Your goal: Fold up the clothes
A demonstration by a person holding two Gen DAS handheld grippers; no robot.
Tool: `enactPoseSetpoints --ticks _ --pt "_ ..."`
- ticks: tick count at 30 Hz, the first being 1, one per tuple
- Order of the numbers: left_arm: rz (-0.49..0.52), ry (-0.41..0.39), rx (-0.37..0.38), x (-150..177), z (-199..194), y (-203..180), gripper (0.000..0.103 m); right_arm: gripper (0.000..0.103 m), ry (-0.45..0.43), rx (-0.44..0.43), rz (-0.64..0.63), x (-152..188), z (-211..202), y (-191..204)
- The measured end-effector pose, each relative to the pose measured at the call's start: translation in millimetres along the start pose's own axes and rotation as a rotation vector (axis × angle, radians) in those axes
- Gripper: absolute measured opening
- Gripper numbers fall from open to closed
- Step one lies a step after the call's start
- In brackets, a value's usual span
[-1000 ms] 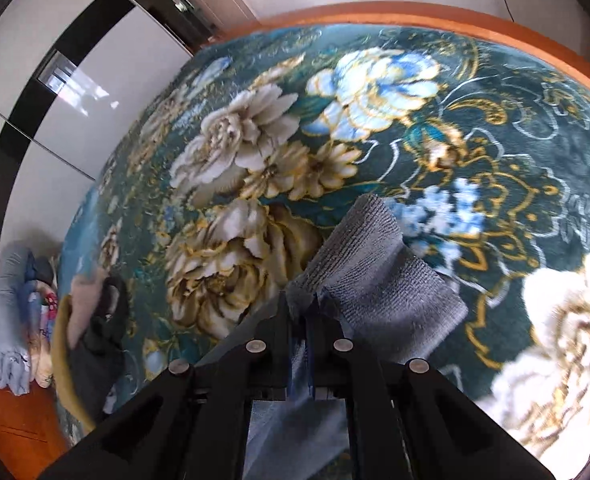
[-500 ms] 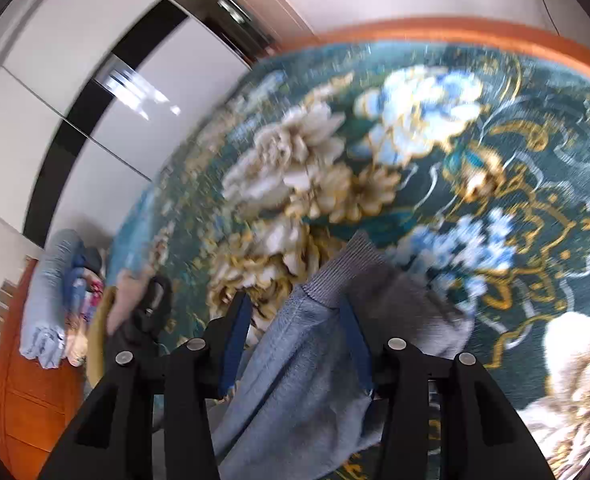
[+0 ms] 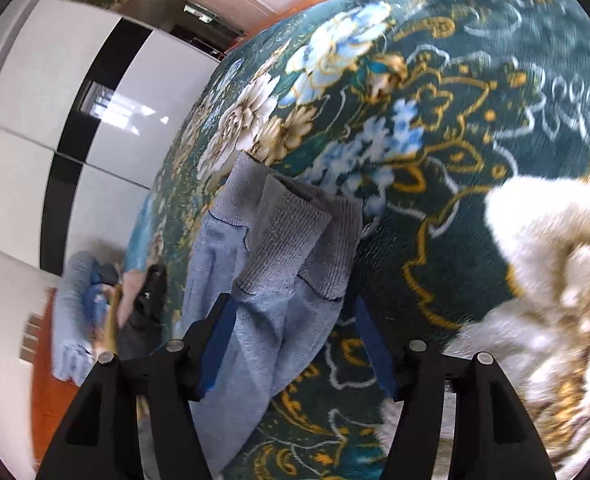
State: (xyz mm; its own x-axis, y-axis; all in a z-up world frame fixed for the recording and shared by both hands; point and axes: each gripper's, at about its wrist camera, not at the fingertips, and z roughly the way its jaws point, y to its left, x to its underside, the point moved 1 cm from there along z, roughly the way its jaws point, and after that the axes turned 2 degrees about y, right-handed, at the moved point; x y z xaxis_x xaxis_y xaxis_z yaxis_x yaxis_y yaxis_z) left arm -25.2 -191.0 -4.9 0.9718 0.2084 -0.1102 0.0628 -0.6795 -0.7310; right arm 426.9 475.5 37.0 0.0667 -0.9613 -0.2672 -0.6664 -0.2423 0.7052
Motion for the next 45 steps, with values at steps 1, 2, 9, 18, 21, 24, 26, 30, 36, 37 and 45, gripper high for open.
enactPoseSetpoints --ticks 1,2,9,18,21,24,26,30,36,37,45 --pt "0.004 0.004 0.001 -0.6 6.7 -2.0 0.064 0.063 -0.004 -0.002 0.009 -0.1 1.4 -0.6" --pt "0.009 0.007 0.001 -1.2 13.4 -4.0 0.064 0.063 -0.012 -0.001 0.008 -0.4 2.5 0.1" --pt "0.010 -0.069 -0.017 -14.1 35.4 -10.1 0.065 0.064 -0.023 -0.016 0.017 -3.3 18.9 0.0" --pt "0.007 -0.138 0.055 -28.2 45.7 -5.3 0.065 0.071 -0.080 -0.155 0.025 -1.9 15.0 -2.0" --pt "0.016 -0.143 0.050 -27.7 44.4 -6.3 0.065 0.077 -0.085 -0.153 0.009 1.1 14.7 1.2" --pt "0.011 -0.154 0.042 -26.0 47.4 -6.3 0.066 0.077 -0.072 -0.086 -0.016 -1.2 25.1 6.1" --pt "0.017 -0.158 0.028 -26.4 49.7 -8.8 0.066 0.077 -0.076 -0.043 -0.023 -2.9 31.5 8.9" --pt "0.025 -0.149 -0.013 -28.1 51.1 -15.3 0.064 0.074 -0.100 0.021 -0.005 -6.2 38.2 12.9" --pt "0.013 -0.133 -0.113 -30.9 50.7 -10.4 0.040 0.030 -0.099 0.122 -0.011 -5.5 34.2 23.5" --pt "0.007 -0.131 -0.120 -31.7 49.8 -10.5 0.032 0.028 -0.101 0.128 -0.021 -5.0 31.9 26.8" --pt "0.123 -0.229 0.005 -46.0 8.8 -66.3 0.019 0.020 -0.158 0.012 -0.157 -0.5 -19.1 83.1"
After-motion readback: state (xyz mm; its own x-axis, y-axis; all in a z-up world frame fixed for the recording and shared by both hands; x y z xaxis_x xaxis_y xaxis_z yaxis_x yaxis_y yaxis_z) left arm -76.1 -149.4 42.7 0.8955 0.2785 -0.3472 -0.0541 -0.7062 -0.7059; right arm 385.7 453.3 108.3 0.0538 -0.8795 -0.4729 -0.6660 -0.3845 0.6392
